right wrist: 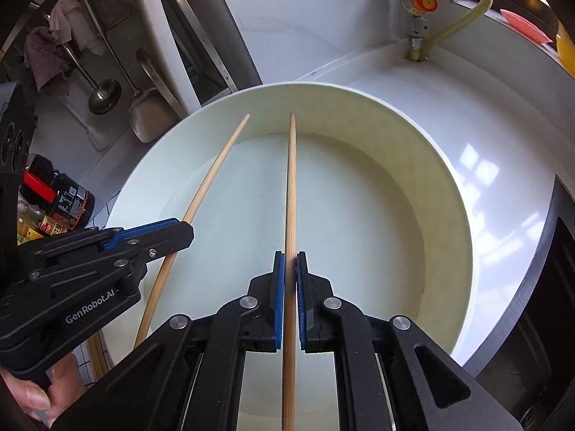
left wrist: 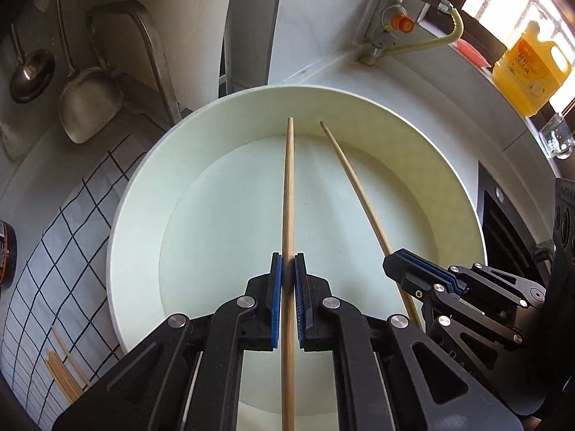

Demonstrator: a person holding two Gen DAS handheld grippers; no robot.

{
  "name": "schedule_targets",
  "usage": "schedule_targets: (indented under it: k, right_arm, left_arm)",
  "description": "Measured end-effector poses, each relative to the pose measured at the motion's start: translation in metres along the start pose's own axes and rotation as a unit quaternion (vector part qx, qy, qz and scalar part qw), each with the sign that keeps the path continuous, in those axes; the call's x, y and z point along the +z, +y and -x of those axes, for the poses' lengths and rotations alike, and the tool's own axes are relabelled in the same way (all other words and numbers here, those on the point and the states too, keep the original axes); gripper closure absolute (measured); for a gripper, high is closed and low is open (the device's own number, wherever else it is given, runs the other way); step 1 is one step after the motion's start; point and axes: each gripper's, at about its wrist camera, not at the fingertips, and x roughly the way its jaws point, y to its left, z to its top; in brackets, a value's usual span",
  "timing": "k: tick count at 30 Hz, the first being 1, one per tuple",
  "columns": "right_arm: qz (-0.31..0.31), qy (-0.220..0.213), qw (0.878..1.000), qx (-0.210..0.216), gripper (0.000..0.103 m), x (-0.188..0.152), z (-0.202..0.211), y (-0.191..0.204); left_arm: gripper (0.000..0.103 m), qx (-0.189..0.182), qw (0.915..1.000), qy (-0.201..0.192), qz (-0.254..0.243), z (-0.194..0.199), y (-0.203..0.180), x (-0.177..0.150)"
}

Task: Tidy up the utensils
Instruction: 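Carry both held chopsticks with both tools over the white basin, then open both tools to drop the chopsticks into the basin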

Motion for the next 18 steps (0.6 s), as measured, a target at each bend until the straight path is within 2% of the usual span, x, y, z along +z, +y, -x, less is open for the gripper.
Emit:
schedule_targets:
  k: [7,10,11,13,15,18]
  right_arm:
    - [-0.002,0.017,1.000,-0.004,0.097,0.001,-0.011,-0.002]
    - [-0.001,0.017,1.000,-0.006,0.097,0.000,-0.010,-0.003]
    - [-0.001,0.018,1.000,-0.008,0.096,0.000,-0.009,-0.004]
    - [-0.006,0.017,1.000,-0.012,0.093,-0.001,-0.007,-0.006]
    - [-0.007,0.012,1.000,-0.019,0.093,-0.002,-0.002,-0.007]
    - [-0.005,0.004,1.000,-0.023,0.092,-0.005,0.007,-0.008]
  left_arm:
    - [0.095,0.000,0.9998,0.020,0.006,-0.013,0.005,0.000]
    - [0.095,0.005,0.9998,0.018,0.005,-0.012,0.007,0.000]
    - [0.091,0.007,0.9998,0.017,0.007,-0.012,0.006,0.002]
    - [0.076,0.011,0.9998,0.015,0.011,-0.010,0.007,0.004]
    - [0.053,0.020,0.9997,0.007,0.015,-0.006,0.010,0.004]
    - [0.051,0.029,0.9995,-0.003,0.016,0.003,0.012,0.003]
